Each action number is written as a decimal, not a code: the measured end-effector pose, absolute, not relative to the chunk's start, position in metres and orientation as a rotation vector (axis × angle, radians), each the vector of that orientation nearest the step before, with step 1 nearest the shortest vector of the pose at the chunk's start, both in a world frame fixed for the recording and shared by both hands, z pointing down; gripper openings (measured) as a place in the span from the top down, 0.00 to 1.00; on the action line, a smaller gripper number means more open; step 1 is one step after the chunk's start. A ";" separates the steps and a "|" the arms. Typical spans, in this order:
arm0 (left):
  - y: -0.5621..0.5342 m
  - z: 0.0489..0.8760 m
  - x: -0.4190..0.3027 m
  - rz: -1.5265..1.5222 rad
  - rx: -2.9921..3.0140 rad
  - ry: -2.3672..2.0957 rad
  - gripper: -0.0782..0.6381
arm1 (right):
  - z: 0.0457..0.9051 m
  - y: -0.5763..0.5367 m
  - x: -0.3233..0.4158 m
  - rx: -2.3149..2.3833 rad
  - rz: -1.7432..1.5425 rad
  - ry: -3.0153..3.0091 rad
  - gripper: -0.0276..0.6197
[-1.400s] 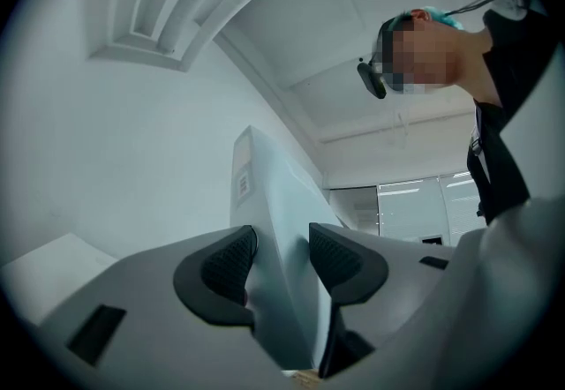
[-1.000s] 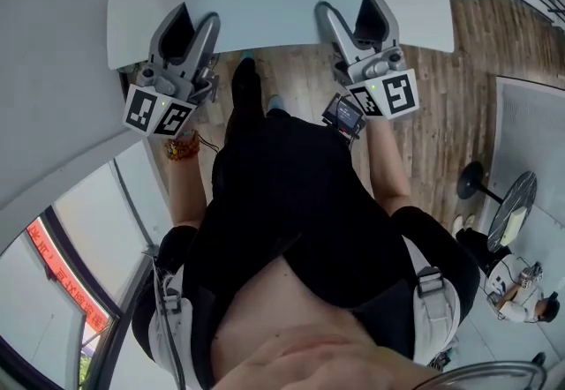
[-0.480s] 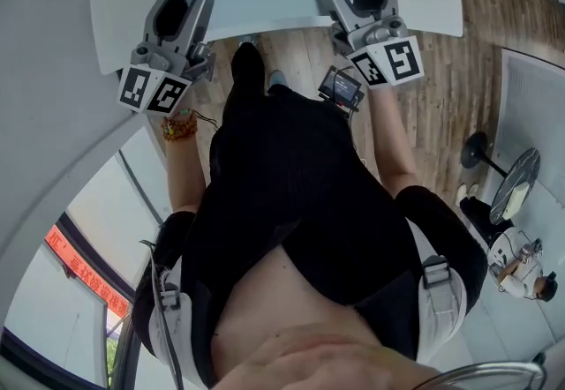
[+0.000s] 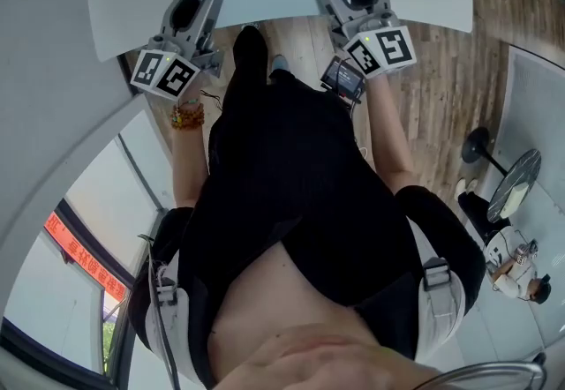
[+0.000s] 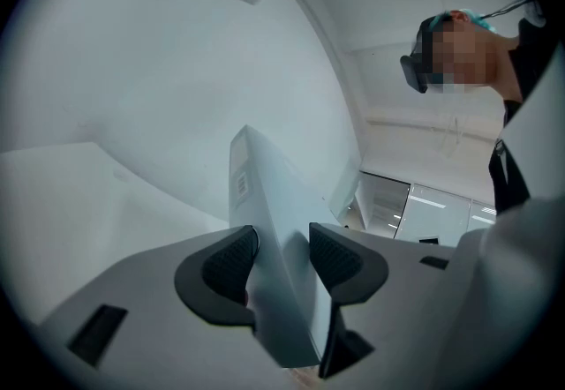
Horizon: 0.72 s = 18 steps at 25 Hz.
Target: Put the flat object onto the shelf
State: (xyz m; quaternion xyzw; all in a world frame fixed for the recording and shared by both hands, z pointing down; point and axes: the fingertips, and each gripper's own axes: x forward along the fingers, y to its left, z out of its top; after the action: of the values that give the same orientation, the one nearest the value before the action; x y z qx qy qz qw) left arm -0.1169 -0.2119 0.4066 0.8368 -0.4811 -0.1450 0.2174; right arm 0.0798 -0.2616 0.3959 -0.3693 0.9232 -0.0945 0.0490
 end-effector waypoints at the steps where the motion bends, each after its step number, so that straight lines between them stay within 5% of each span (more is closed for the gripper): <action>1: -0.209 0.416 -0.118 -0.389 2.298 -1.325 0.61 | 0.406 -0.259 0.079 -1.132 -0.319 2.822 0.54; 18: -0.206 0.492 -0.111 -0.263 2.173 -1.315 0.61 | 0.494 -0.255 0.088 -1.206 -0.620 2.857 0.54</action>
State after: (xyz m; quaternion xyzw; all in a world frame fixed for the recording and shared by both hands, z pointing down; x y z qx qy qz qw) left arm -0.1108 -0.2056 0.4918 0.8145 -0.4928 -0.0986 0.2899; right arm 0.0877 -0.2553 0.4936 -0.3813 0.9034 -0.1961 -0.0103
